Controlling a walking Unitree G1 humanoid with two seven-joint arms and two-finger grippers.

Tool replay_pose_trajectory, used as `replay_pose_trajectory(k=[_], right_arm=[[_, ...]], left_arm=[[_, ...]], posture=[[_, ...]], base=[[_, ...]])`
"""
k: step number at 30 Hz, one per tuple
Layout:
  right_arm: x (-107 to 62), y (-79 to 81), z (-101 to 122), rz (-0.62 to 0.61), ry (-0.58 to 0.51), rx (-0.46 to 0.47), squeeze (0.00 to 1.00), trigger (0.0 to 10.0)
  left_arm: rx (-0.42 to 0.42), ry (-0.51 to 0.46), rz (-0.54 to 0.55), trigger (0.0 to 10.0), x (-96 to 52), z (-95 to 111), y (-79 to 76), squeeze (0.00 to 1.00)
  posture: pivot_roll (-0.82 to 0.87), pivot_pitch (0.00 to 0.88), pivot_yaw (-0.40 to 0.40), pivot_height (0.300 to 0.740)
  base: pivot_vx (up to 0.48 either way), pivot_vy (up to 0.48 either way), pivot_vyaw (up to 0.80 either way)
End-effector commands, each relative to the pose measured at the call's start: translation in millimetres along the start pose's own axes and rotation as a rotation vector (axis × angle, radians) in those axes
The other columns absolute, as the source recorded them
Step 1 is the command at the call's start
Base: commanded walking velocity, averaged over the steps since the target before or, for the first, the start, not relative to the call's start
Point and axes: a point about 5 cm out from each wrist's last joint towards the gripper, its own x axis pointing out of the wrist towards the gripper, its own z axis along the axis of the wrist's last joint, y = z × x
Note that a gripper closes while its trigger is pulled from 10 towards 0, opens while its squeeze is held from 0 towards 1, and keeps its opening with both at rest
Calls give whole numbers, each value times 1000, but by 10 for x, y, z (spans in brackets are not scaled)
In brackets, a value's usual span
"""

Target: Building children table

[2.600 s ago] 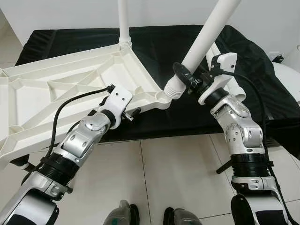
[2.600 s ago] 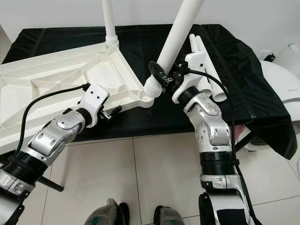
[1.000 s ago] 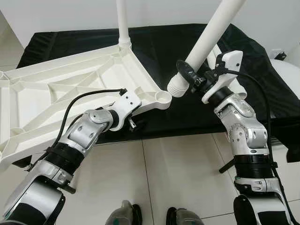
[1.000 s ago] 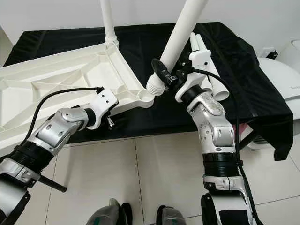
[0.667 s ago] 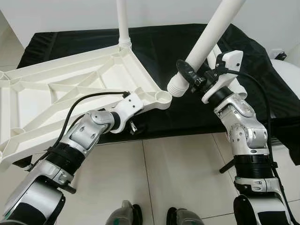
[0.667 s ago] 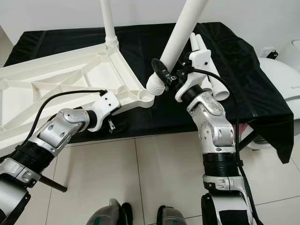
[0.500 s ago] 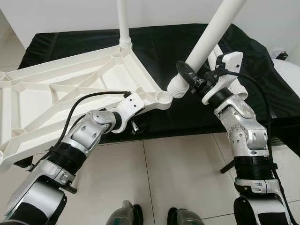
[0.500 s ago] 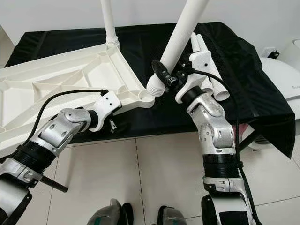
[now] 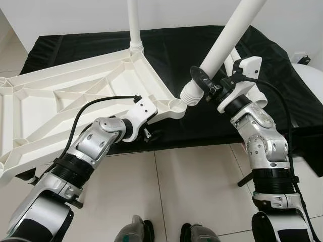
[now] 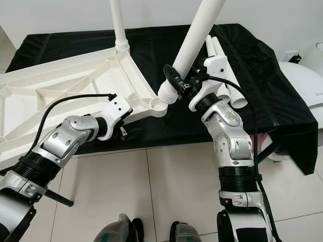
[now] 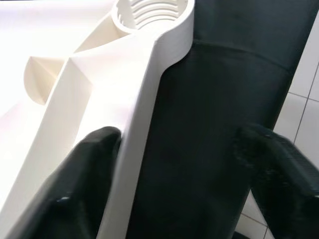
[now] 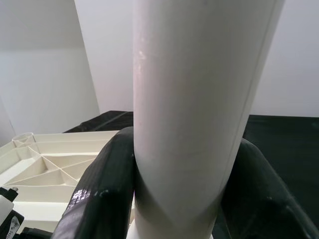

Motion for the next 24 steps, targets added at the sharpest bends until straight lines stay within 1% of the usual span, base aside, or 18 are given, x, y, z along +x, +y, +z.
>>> replay_pose_trajectory(k=[1,3,5,6,7,8,10,11,16,17,18,19,20,21,24], right_arm=[[-6,7,39,5,-21,1,0,10000],[-7,0,45,2,-22,0,0,10000],[-10,-5,46,0,-22,-1,0,10000],[-13,-11,49,-2,-21,-2,0,10000],[-13,-11,49,-2,-21,-2,0,10000],[-15,-17,53,-3,-21,-3,0,10000],[-15,-17,53,-3,-21,-3,0,10000],[-16,-22,56,-4,-21,-5,0,10000],[-16,-26,61,-5,-21,-7,0,10000],[-18,-30,65,-6,-21,-9,0,10000],[-18,-35,69,-7,-21,-11,0,10000],[-18,-35,69,-7,-21,-11,0,10000],[-20,-39,75,-7,-21,-13,0,10000],[-22,-43,79,-8,-21,-15,0,10000],[-22,-47,84,-9,-22,-16,0,10000]], left_arm=[[0,28,-142,8627,4,-63,-120,0],[-1,26,-168,0,-11,-69,-152,0],[2,28,-180,0,-17,-75,-168,0],[1,37,-189,4980,-20,-89,-181,0],[1,37,-189,4980,-20,-89,-181,0],[6,47,-197,9137,-20,-108,-194,0],[6,47,-197,9137,-20,-108,-194,0],[11,57,-200,10000,-17,-125,-204,0],[11,63,-207,10000,-18,-139,-218,0],[14,62,-233,1882,-28,-155,-252,0],[14,68,-248,2627,-34,-175,-283,0],[14,68,-248,2627,-34,-175,-283,0],[18,70,-266,0,-42,-189,-317,0],[20,73,-274,1294,-46,-199,-336,0],[17,74,-284,1294,-50,-204,-350,0]], posture=[[-73,120,56,740],[-74,126,59,740],[-74,126,59,740],[-74,129,59,740],[-74,129,59,740],[-75,132,59,740],[-75,132,59,740],[-75,133,58,740],[-75,133,58,740],[-76,136,59,740],[-77,138,60,740],[-77,138,60,740],[-77,138,60,740],[-77,138,60,740],[-79,139,61,740]], base=[[0,0,0],[0,0,0],[0,0,0],[0,0,0],[0,0,0],[0,0,0],[0,0,0],[0,0,0],[0,0,0],[0,0,0],[0,0,0],[0,0,0],[0,0,0],[0,0,0],[0,0,0]])
